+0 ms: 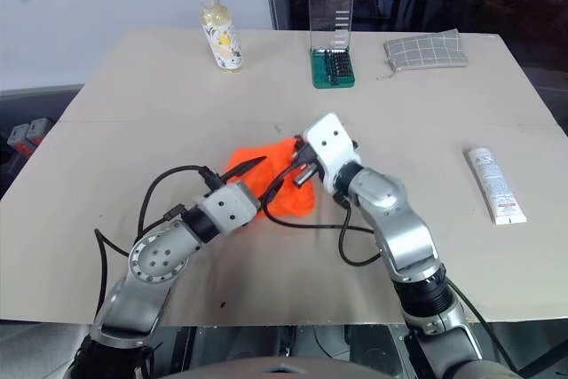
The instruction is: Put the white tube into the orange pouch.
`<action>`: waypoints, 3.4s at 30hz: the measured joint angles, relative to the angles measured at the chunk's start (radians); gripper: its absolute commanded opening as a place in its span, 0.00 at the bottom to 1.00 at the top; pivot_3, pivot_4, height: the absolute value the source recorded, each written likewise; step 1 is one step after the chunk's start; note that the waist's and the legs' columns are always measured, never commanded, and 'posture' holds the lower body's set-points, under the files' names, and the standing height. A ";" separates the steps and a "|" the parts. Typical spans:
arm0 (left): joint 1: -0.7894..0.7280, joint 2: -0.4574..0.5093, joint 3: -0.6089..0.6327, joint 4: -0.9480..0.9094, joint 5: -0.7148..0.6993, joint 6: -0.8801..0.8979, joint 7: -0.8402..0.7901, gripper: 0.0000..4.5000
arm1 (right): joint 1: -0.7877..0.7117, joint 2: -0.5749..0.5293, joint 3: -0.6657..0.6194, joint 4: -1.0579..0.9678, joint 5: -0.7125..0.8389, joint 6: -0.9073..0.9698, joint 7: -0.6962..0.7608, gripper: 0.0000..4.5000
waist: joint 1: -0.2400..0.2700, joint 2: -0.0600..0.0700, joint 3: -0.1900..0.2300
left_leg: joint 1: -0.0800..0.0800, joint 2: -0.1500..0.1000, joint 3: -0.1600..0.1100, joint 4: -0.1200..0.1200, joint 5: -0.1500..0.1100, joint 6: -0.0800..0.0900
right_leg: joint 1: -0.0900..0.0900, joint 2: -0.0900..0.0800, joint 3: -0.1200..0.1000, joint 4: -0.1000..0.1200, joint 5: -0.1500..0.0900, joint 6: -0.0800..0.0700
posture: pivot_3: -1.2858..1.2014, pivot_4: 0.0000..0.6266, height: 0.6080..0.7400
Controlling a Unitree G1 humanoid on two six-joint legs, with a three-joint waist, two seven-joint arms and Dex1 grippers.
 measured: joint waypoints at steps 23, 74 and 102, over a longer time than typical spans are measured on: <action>-0.203 -0.034 0.015 0.167 -0.130 -0.059 -0.012 0.58 | -0.119 0.020 -0.208 -0.129 0.076 0.317 -0.243 0.00 | -0.002 -0.001 0.000 | -0.014 -0.001 0.002 0.002 0.004 -0.007 | -0.018 0.000 0.003 0.010 0.000 0.000 | 0.52 0.24 1.00; -0.326 -0.267 -0.052 0.254 -0.454 0.278 0.030 0.58 | -0.419 -0.035 -0.140 0.011 0.150 0.797 -0.283 0.00 | -0.005 -0.001 -0.001 | -0.015 -0.002 0.001 0.002 0.005 -0.008 | -0.019 0.000 0.003 0.011 0.000 0.000 | 0.52 0.24 1.00; -0.269 -0.279 -0.171 0.231 -0.319 0.245 0.108 0.53 | -0.379 -0.005 -0.227 -0.128 0.162 0.866 -0.284 0.00 | -0.002 -0.001 -0.001 | -0.015 -0.002 0.001 0.002 0.005 -0.008 | -0.019 0.000 0.003 0.010 0.000 0.000 | 0.52 0.24 1.00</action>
